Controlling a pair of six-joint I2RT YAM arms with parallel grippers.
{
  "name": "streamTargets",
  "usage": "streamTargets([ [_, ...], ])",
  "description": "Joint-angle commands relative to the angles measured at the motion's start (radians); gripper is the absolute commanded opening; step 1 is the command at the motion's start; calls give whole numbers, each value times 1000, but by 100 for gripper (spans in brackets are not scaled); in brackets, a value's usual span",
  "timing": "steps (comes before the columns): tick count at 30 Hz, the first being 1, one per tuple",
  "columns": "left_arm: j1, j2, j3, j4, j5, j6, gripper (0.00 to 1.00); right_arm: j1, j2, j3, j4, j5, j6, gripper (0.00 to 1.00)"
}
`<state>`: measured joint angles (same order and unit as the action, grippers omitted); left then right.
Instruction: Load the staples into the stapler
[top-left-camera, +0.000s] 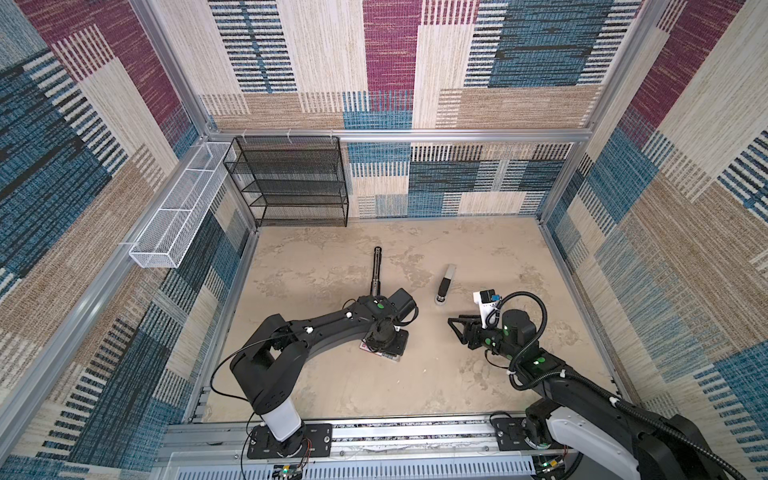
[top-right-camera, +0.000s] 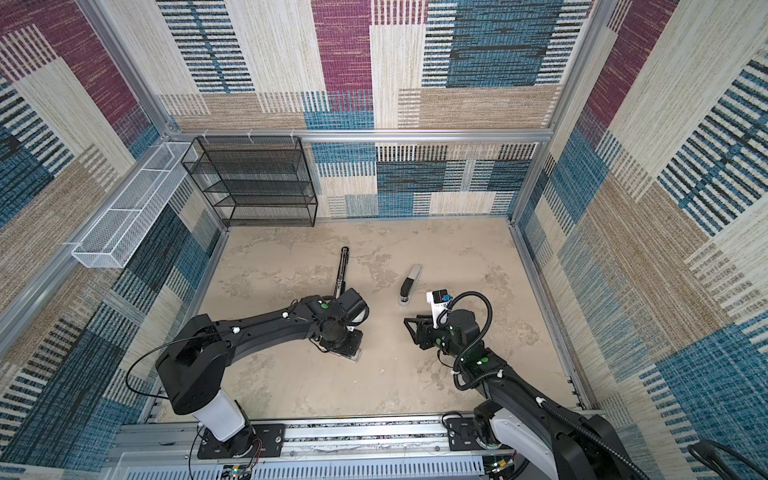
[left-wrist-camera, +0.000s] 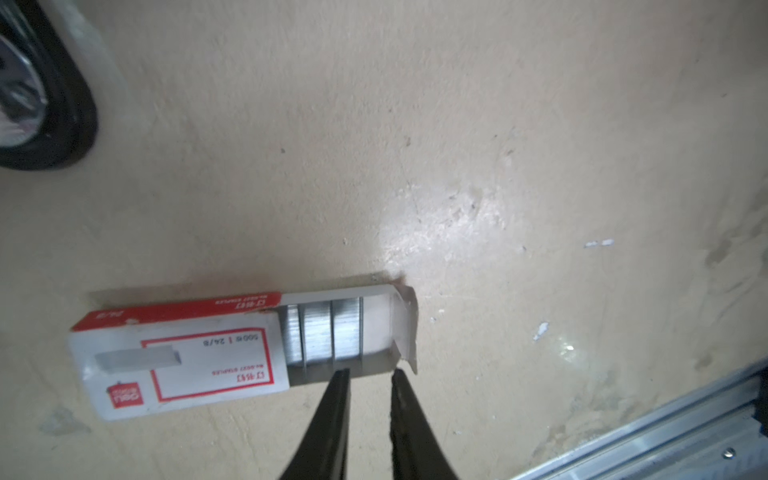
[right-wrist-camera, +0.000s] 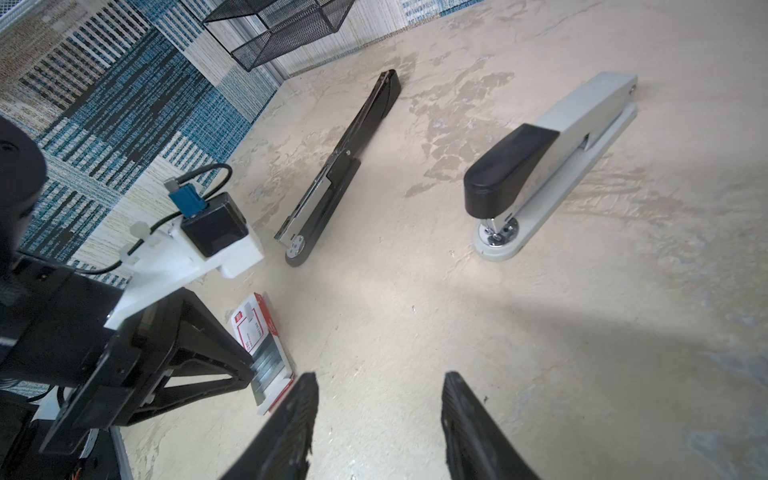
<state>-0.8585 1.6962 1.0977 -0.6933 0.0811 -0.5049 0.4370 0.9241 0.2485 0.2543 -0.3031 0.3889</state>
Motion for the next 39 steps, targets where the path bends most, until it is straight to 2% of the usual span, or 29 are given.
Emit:
streamTargets([
  [1, -8, 9, -2, -15, -7, -24, 23, 0, 7, 0, 44, 1, 10, 52],
  [10, -16, 38, 14, -16, -26, -21, 21, 0, 1, -5, 42, 10, 11, 52],
  [20, -19, 79, 25, -15, -49, -20, 23, 0, -23, -11, 29, 20, 9, 52],
  [28, -23, 106, 24, -17, -47, -20, 18, 0, -36, -17, 24, 28, 7, 52],
  [39, -30, 128, 24, -20, -37, -12, 0, 0, -41, -17, 24, 36, 4, 52],
])
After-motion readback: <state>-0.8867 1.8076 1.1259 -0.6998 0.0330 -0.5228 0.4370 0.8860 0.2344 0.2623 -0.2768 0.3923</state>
